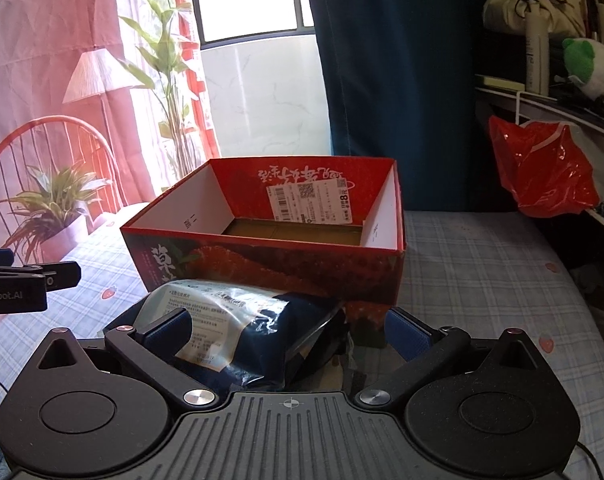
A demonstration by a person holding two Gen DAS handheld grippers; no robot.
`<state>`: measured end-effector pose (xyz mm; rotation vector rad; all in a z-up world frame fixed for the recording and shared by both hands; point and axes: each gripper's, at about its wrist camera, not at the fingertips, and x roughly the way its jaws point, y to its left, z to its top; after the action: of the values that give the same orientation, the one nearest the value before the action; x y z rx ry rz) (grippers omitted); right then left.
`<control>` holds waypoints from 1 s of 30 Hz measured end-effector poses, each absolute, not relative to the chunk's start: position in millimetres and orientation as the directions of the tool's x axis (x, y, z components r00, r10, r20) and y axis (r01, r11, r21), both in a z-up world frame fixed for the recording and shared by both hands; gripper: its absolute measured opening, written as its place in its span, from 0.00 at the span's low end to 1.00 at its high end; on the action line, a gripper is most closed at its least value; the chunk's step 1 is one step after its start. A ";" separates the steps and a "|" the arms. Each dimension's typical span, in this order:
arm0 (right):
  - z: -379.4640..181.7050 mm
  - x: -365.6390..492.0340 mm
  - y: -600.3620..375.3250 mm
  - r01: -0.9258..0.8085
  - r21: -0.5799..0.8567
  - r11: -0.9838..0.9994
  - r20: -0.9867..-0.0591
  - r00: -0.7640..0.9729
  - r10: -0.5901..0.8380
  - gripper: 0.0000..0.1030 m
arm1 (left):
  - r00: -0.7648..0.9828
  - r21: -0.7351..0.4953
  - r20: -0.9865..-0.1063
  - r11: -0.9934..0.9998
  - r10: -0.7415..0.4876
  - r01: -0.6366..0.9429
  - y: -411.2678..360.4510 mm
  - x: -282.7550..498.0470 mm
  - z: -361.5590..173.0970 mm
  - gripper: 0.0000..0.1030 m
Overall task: Organize soft objects
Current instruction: 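Move both grippers down to the blue-and-white plastic package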
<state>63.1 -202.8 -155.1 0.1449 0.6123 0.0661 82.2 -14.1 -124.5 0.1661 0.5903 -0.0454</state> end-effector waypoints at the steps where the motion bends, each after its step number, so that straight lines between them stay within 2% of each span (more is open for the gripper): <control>1: -156.9 63.1 -203.3 -0.022 0.158 0.987 -0.571 0.813 0.109 0.95 | 0.826 0.138 -0.564 0.986 0.002 0.092 -14.6 81.4 -125.0 0.98; 8: -167.3 61.8 -205.4 -0.031 0.170 0.985 -0.595 0.793 0.128 0.84 | 0.805 0.109 -0.593 0.986 -0.036 0.125 -17.2 82.9 -130.3 0.89; 12: -170.0 62.1 -204.8 -0.039 0.175 0.984 -0.599 0.789 0.137 0.74 | 0.795 0.076 -0.602 0.985 -0.077 0.153 -17.7 83.4 -132.5 0.86; 18: -169.6 60.8 -203.2 -0.069 0.184 0.981 -0.592 0.789 0.166 0.69 | 0.773 0.032 -0.622 0.982 -0.124 0.184 -18.1 85.7 -137.6 0.86; 25: -173.0 65.2 -201.5 -0.108 0.186 0.977 -0.595 0.779 0.199 0.61 | 0.684 -0.079 -0.696 0.970 -0.218 0.228 -17.2 98.1 -148.5 0.56; 30: -179.4 71.5 -196.8 -0.127 0.166 0.978 -0.605 0.770 0.202 0.59 | 0.662 -0.104 -0.708 0.964 -0.245 0.245 -20.8 106.4 -151.5 0.53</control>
<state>71.5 -196.8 -179.4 0.1177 0.6684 0.1786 106.4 -20.8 -151.5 0.0001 0.8005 -0.2771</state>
